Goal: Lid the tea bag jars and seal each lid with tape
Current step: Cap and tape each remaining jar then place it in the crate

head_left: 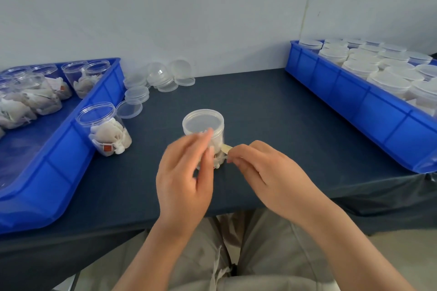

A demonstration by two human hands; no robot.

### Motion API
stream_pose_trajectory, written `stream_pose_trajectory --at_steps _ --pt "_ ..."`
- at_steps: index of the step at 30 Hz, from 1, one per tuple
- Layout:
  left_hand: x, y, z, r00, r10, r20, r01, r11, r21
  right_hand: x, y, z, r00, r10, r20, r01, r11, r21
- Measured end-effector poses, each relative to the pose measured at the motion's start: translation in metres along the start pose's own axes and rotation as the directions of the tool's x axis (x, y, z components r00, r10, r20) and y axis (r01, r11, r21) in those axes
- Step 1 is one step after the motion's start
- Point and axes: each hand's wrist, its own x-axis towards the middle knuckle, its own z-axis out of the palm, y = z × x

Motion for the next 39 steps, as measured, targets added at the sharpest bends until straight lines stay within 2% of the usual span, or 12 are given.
stream_pose_trajectory --at_steps 2,4,6,7,13,18,22,26,33,39 --pt "0.009 -0.007 0.008 0.959 -0.282 0.026 0.283 0.956 -0.081 0.001 0.002 -0.002 0.999 0.037 -0.008 -0.037 0.999 -0.017" --pt "0.023 -0.013 0.017 0.830 -0.534 0.164 0.557 0.812 -0.174 0.001 0.005 -0.003 0.998 0.068 -0.009 -0.068 0.997 -0.033" --pt "0.036 -0.022 0.027 0.736 -0.606 0.300 0.674 0.697 -0.246 0.002 0.008 -0.003 0.995 0.096 -0.024 -0.098 0.993 -0.058" --pt "0.040 -0.027 0.029 0.724 -0.601 0.338 0.685 0.681 -0.258 0.002 0.010 -0.004 0.993 0.111 -0.040 -0.113 0.992 -0.053" --pt "0.041 -0.034 0.018 0.769 -0.471 0.433 0.593 0.779 -0.205 0.007 0.016 -0.010 0.981 0.183 -0.071 -0.177 0.980 0.087" --pt "0.036 -0.012 0.010 0.795 -0.387 0.467 0.547 0.791 -0.275 0.008 0.013 -0.009 0.979 0.194 -0.059 -0.188 0.978 0.091" --pt "0.038 -0.005 0.009 0.793 -0.360 0.491 0.531 0.804 -0.269 0.008 0.011 -0.009 0.978 0.201 -0.055 -0.198 0.979 0.055" --pt "0.031 -0.007 0.013 0.834 -0.264 0.485 0.417 0.877 -0.240 0.007 0.010 -0.012 0.981 0.189 -0.042 -0.190 0.982 -0.003" --pt "0.030 -0.009 0.018 0.885 -0.194 0.424 0.305 0.929 -0.210 0.007 0.010 -0.012 0.983 0.174 -0.055 -0.177 0.982 -0.060" --pt "0.029 -0.012 0.017 0.929 -0.109 0.353 0.150 0.984 -0.093 0.006 0.010 -0.009 0.984 0.163 -0.078 -0.171 0.980 -0.105"
